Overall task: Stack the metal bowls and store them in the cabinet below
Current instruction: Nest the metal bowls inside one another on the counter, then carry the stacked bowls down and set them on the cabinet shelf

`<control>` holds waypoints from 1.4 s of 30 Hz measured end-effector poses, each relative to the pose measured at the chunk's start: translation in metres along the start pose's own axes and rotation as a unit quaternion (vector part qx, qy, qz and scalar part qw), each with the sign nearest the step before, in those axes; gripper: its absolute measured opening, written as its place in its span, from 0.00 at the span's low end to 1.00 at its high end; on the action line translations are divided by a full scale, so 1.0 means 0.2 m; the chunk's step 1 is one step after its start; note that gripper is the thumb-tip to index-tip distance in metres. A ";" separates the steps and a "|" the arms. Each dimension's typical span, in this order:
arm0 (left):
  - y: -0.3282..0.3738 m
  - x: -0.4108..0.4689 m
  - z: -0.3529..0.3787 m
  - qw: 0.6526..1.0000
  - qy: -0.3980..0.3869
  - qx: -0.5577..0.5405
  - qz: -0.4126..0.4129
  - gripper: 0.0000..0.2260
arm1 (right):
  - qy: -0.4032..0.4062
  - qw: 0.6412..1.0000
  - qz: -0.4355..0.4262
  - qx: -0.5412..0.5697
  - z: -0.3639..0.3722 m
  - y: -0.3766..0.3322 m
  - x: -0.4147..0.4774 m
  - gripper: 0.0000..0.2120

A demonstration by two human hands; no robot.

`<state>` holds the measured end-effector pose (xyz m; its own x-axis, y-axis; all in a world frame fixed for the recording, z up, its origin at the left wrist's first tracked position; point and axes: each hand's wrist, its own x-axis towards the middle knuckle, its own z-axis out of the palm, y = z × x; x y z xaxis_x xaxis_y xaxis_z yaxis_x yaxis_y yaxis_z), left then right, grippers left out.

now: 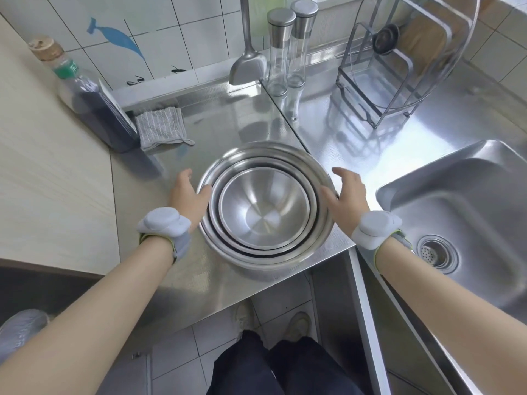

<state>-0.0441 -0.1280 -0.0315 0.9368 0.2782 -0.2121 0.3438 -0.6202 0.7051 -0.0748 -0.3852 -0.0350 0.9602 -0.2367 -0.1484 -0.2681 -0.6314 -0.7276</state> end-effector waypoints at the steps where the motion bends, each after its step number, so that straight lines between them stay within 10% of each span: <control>1: -0.01 0.01 0.01 0.999 -0.020 -0.031 -0.039 0.25 | -0.024 0.998 0.036 0.047 0.01 0.01 0.00 0.23; 8: -0.07 0.02 0.02 0.970 -0.066 -0.204 -0.117 0.05 | -0.078 0.952 0.167 0.244 0.06 0.04 -0.03 0.18; 42: -0.48 -0.71 -0.17 0.966 -0.127 -0.212 -0.073 0.03 | -0.014 0.946 0.223 0.234 0.17 0.18 -0.90 0.08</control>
<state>-0.2123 -0.0836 -0.0464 0.8842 0.1178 -0.4520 0.4671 -0.2165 0.8573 -0.2542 -0.3400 -0.0571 0.7628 -0.3792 -0.5238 -0.5898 -0.0761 -0.8039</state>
